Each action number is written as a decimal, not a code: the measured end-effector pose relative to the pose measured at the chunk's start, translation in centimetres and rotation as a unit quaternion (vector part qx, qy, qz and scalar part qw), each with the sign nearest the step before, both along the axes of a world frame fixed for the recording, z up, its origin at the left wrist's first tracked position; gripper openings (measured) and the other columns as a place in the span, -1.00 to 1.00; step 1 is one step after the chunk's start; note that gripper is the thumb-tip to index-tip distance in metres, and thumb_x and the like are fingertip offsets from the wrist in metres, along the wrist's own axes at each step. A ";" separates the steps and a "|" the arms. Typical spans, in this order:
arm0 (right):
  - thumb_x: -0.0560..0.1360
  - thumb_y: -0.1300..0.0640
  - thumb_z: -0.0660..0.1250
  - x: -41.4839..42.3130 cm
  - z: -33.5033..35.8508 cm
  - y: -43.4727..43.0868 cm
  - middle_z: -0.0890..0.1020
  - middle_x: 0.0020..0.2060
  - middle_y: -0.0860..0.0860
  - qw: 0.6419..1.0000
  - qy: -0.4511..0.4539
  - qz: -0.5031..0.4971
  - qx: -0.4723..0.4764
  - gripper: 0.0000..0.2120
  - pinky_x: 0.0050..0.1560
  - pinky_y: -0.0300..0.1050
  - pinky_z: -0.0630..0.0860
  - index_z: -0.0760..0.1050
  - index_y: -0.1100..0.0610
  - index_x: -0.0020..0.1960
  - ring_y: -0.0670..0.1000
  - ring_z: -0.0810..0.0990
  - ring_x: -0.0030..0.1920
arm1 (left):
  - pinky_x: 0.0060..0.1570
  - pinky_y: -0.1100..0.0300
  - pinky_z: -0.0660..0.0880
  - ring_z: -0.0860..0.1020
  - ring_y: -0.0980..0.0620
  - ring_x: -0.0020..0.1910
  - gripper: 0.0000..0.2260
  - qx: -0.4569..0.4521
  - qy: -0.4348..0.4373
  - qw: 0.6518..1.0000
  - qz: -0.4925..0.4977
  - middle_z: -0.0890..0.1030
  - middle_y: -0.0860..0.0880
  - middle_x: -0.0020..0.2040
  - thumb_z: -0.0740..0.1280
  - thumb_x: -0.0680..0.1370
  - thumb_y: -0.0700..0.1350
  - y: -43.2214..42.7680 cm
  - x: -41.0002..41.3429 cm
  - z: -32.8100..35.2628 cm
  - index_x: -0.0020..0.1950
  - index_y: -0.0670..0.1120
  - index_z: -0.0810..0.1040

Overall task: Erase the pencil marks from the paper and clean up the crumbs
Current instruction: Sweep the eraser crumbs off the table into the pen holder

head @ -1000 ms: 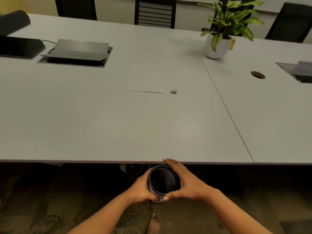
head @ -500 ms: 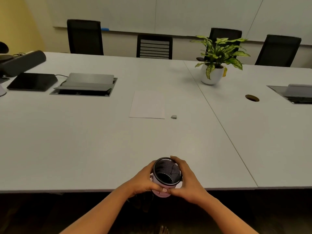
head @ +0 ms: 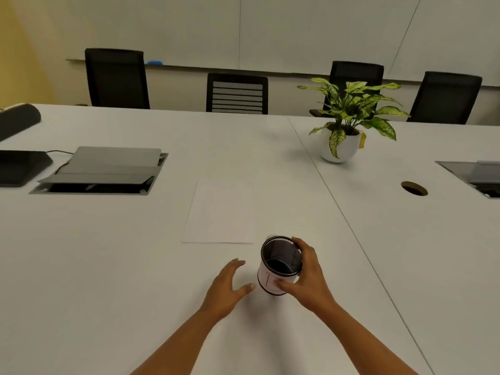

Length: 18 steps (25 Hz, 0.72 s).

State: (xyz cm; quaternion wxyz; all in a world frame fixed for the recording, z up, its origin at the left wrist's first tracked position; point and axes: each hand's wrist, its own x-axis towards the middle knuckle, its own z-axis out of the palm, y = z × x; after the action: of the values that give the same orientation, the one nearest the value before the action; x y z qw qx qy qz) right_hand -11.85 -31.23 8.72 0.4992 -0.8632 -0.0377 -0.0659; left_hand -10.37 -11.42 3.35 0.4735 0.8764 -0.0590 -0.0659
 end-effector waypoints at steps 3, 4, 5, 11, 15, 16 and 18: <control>0.16 0.29 0.53 6.1 -0.4 -1.9 0.33 0.18 -0.03 0.999 -0.016 -0.045 -0.003 -0.18 0.00 -0.56 0.26 0.19 -0.05 0.27 -0.08 0.37 0.16 | 0.43 0.17 -0.09 -0.04 0.08 0.50 -0.32 0.156 -0.078 0.984 0.031 0.08 0.02 0.52 -0.01 0.48 0.37 -0.5 4.7 -2.0 0.47 0.00 0.15; 0.17 0.30 0.53 8.0 -0.5 -2.5 0.33 0.19 0.00 0.998 -0.018 -0.060 -0.002 -0.18 0.02 -0.51 0.26 0.20 0.00 0.30 -0.06 0.36 0.17 | 0.42 0.15 -0.13 -0.09 0.09 0.50 -0.19 0.193 -0.104 0.974 0.049 0.08 -0.01 0.52 -0.20 0.41 0.46 -0.6 6.1 -2.8 0.48 -0.01 0.14; 0.17 0.30 0.53 9.6 -0.6 -3.1 0.32 0.22 0.02 0.997 -0.017 -0.075 -0.002 -0.17 0.05 -0.44 0.27 0.20 0.04 0.32 -0.06 0.35 0.17 | 0.42 0.14 -0.13 -0.13 0.11 0.49 -0.13 0.224 -0.131 0.964 0.064 0.13 -0.04 0.51 -0.31 0.37 0.47 -0.5 7.3 -3.9 0.47 -0.03 0.18; 0.20 0.32 0.53 18.0 -2.1 -6.1 0.28 0.28 0.10 0.989 -0.001 -0.146 0.006 -0.13 0.17 -0.17 0.30 0.15 0.09 0.37 0.02 0.35 0.22 | 0.42 0.07 -0.16 -0.12 0.09 0.50 -0.44 0.283 -0.119 0.949 0.065 0.05 0.00 0.53 -0.15 0.58 0.25 -0.2 11.5 -7.3 0.51 0.01 0.04; 0.20 0.32 0.53 20.8 -3.0 -7.3 0.28 0.29 0.13 0.987 0.010 -0.158 -0.004 -0.12 0.19 -0.14 0.29 0.14 0.10 0.37 0.11 0.34 0.28 | 0.41 0.05 -0.14 -0.13 0.10 0.50 -0.42 0.316 -0.119 0.937 0.086 0.16 -0.04 0.51 -0.16 0.58 0.24 0.1 12.8 -8.3 0.48 -0.07 0.14; 0.20 0.31 0.53 21.3 -3.2 -7.4 0.28 0.29 0.13 0.987 0.013 -0.160 -0.004 -0.12 0.19 -0.14 0.29 0.14 0.10 0.37 0.11 0.33 0.28 | 0.41 0.04 -0.13 -0.14 0.11 0.50 -0.41 0.322 -0.115 0.935 0.090 0.26 -0.07 0.46 -0.16 0.58 0.24 0.0 12.9 -8.5 0.46 -0.10 0.18; 0.20 0.31 0.53 21.8 -3.6 -7.5 0.28 0.29 0.13 0.987 0.014 -0.163 -0.003 -0.13 0.19 -0.15 0.28 0.14 0.09 0.37 0.10 0.33 0.27 | 0.40 0.04 -0.13 -0.16 0.14 0.49 -0.40 0.337 -0.119 0.928 0.102 0.32 -0.08 0.42 -0.17 0.58 0.24 0.0 13.1 -8.8 0.43 -0.12 0.24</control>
State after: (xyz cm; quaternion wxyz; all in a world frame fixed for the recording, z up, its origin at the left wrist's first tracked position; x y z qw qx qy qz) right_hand 9.96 -38.76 5.08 0.4797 -0.8601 0.1101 -0.1338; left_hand 2.69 -11.46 -5.45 0.1440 0.9870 0.0003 0.0717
